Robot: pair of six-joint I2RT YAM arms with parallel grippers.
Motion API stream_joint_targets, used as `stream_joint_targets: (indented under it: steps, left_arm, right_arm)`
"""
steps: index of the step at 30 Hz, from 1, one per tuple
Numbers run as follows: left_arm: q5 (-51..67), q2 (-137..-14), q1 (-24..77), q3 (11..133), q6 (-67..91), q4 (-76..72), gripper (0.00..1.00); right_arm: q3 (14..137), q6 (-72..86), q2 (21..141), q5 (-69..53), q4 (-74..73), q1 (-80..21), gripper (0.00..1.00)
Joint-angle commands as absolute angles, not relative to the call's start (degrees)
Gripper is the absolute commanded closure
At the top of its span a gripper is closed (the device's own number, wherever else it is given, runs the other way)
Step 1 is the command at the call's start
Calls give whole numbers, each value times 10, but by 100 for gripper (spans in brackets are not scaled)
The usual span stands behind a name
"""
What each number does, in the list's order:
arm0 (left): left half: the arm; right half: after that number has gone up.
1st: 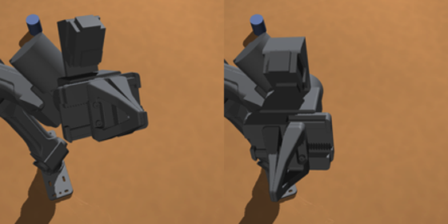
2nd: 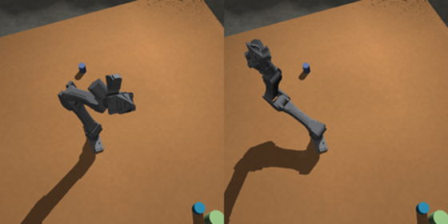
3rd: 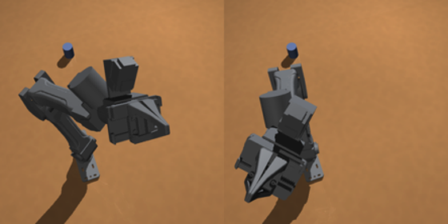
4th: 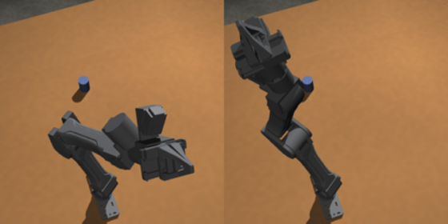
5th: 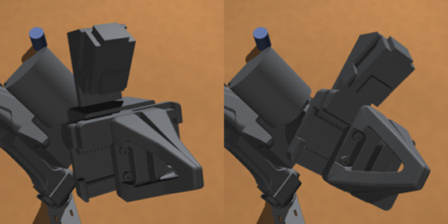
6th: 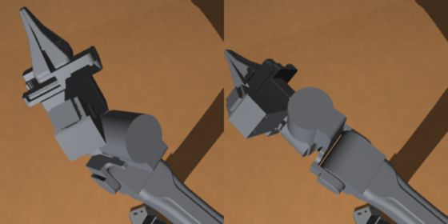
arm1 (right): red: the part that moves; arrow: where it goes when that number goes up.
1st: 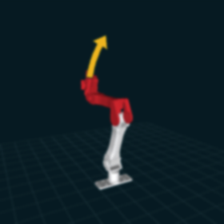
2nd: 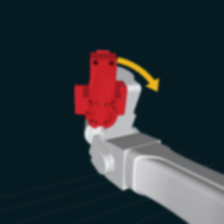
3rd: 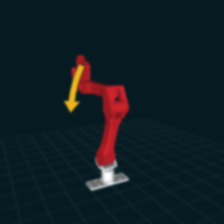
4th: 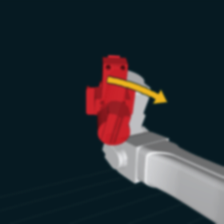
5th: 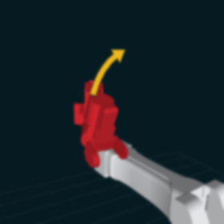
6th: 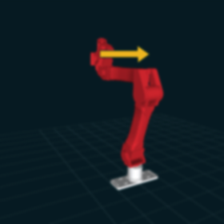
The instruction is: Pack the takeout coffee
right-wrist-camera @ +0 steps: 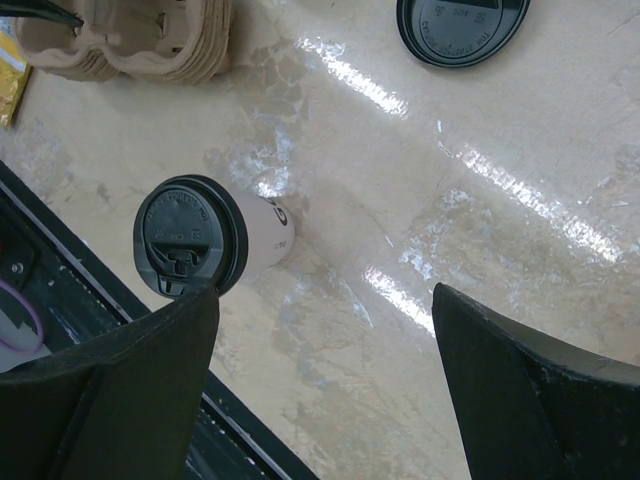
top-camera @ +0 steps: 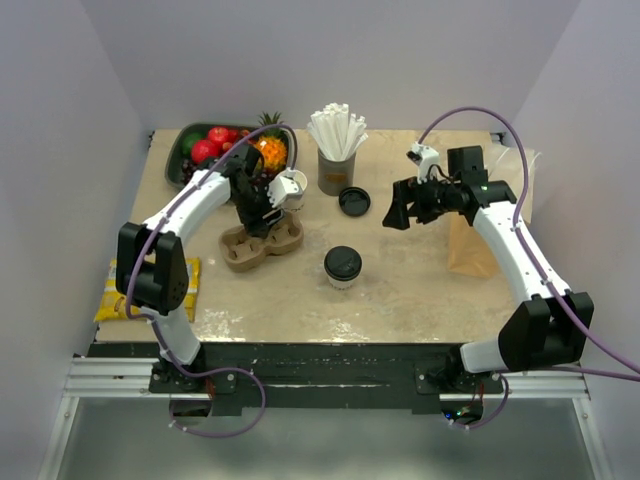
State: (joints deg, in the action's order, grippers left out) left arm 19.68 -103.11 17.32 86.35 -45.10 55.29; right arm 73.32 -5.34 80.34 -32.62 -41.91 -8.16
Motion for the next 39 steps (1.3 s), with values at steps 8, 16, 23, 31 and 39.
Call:
stream_joint_targets:
  steps: [8, 16, 23, 31, 39]
  left_arm:
    - [195, -1033, 177, 836, -465, 534, 36]
    - [189, -1037, 178, 831, -462, 519, 37]
    - [186, -1039, 178, 821, -463, 513, 40]
    - [190, -1042, 183, 819, -461, 515, 40]
    - [181, -1049, 184, 831, -448, 534, 41]
  right_arm:
    - [729, -48, 791, -338, -404, -78, 9]
    - [729, -48, 790, -337, -405, -76, 9]
    - [728, -48, 790, -338, -407, -75, 9]
    - [729, -49, 791, -338, -407, -73, 9]
    - [728, -49, 792, -339, -406, -73, 9]
